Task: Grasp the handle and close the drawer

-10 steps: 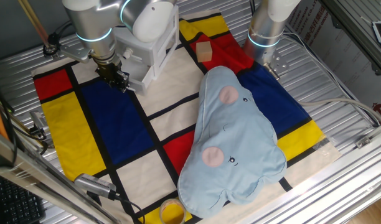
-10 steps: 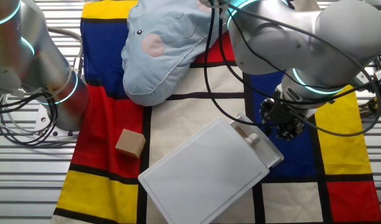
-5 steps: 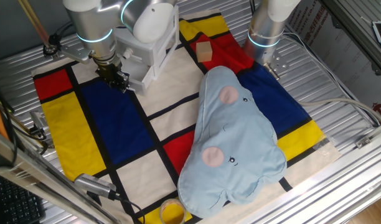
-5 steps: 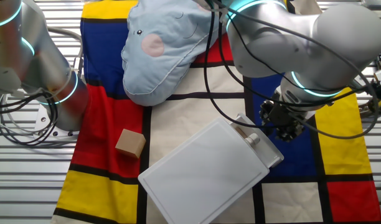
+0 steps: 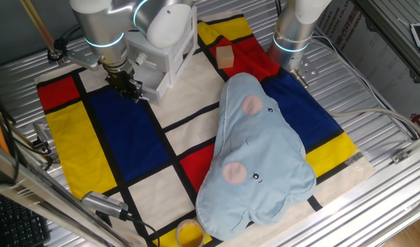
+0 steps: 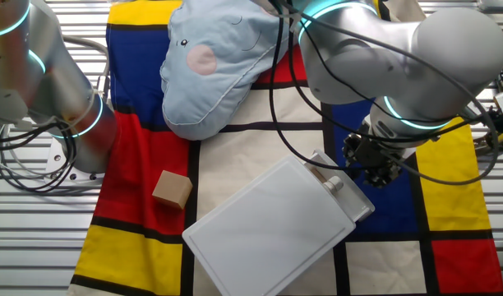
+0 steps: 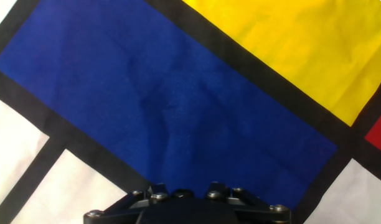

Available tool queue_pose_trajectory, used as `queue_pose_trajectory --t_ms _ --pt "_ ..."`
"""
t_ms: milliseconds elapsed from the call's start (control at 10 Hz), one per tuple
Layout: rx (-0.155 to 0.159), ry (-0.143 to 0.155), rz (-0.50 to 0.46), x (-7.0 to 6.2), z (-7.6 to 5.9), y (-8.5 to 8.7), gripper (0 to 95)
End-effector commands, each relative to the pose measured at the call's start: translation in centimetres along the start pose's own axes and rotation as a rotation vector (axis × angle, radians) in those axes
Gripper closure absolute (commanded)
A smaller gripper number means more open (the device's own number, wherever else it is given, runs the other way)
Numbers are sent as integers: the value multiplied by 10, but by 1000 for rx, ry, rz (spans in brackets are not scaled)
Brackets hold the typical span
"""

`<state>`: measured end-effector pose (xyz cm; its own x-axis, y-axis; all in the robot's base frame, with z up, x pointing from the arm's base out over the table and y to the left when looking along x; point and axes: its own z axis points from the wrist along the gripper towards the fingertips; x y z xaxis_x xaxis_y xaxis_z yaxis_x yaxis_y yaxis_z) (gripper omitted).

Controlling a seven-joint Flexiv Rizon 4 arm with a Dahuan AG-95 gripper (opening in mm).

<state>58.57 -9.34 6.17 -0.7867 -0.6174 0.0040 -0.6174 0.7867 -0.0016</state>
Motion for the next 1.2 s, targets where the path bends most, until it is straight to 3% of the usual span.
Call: queue_pose_trajectory --t_ms 100,1200 --pt "3 -3 2 0 0 0 570" --pt "6 -8 13 5 3 5 570"
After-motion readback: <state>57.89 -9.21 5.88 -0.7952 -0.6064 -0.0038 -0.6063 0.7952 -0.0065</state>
